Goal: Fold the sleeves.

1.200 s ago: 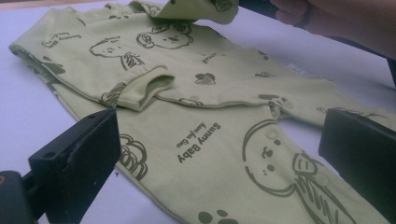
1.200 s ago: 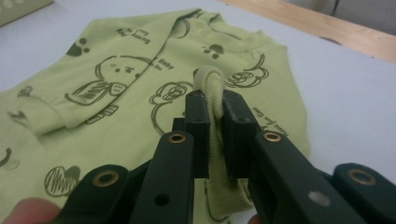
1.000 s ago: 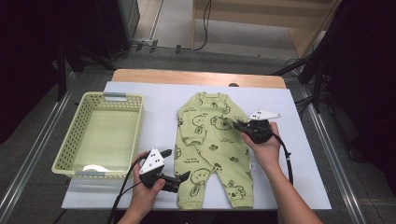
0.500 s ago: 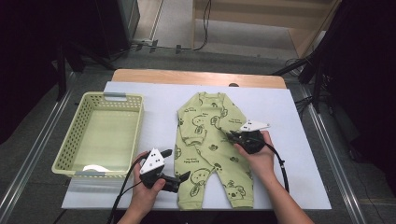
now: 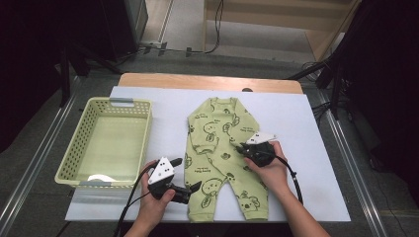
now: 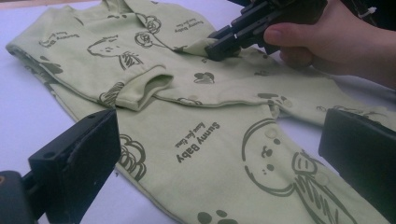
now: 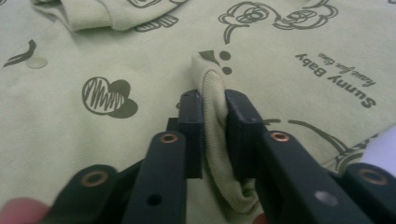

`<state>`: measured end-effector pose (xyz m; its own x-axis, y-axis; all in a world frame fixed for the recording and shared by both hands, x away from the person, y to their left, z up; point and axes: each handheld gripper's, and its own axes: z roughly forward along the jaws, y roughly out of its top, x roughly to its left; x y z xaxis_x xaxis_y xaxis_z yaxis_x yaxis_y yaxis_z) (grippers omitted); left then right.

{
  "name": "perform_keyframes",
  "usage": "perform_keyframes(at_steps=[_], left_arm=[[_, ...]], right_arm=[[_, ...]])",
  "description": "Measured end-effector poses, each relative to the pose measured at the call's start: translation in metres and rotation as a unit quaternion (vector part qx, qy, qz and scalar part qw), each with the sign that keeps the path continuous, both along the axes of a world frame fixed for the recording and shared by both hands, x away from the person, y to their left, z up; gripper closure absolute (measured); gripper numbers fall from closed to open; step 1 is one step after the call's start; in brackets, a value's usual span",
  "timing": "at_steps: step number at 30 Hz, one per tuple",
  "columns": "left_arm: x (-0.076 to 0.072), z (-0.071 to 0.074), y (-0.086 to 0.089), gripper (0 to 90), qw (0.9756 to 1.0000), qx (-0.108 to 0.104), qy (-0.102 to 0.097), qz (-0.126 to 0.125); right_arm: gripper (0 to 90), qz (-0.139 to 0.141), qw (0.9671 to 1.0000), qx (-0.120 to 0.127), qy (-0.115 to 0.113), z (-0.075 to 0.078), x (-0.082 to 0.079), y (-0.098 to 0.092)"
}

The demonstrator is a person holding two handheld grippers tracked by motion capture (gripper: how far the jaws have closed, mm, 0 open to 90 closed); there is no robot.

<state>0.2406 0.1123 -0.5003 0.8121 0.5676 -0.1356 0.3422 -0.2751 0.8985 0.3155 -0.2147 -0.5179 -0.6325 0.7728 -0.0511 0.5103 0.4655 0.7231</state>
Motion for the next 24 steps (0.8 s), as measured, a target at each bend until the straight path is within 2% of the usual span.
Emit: perform_keyframes(at_steps=[4,6,8,9,11,13,16,19,24], left_arm=[[0.0,0.0,0.0,0.0,1.0,-0.001,0.0,0.0],[0.0,0.0,0.0,0.0,1.0,-0.001,0.0,0.0],[0.0,0.0,0.0,0.0,1.0,-0.001,0.0,-0.001],[0.0,0.0,0.0,0.0,1.0,-0.001,0.0,-0.001],[0.0,0.0,0.0,0.0,1.0,-0.002,0.001,-0.001],[0.0,0.0,0.0,0.0,1.0,-0.002,0.001,-0.001],[0.0,0.0,0.0,0.0,1.0,-0.001,0.0,-0.001],[0.0,0.0,0.0,0.0,1.0,-0.001,0.0,-0.001],[0.0,0.0,0.0,0.0,1.0,-0.002,0.001,-0.002]], right_arm=[[48.6,0.02,0.999,0.03,0.024,0.004,0.0,-0.001],[46.1,0.03,0.9978,0.054,0.022,0.01,-0.004,-0.002],[46.1,0.033,0.9953,0.089,0.017,0.017,-0.006,-0.008],[49.1,0.03,0.994,0.104,0.015,0.02,-0.007,-0.011],[62.4,0.024,0.9916,0.127,0.007,0.026,-0.008,-0.018],[75.9,0.008,0.9922,0.124,-0.005,0.028,-0.008,-0.023],[84.7,-0.02,0.9935,0.112,-0.004,0.024,-0.005,-0.026],[86.0,-0.033,0.9946,0.098,0.009,0.016,0.0,-0.025],[86.0,-0.018,0.9962,0.082,0.026,0.006,-0.003,-0.016]])
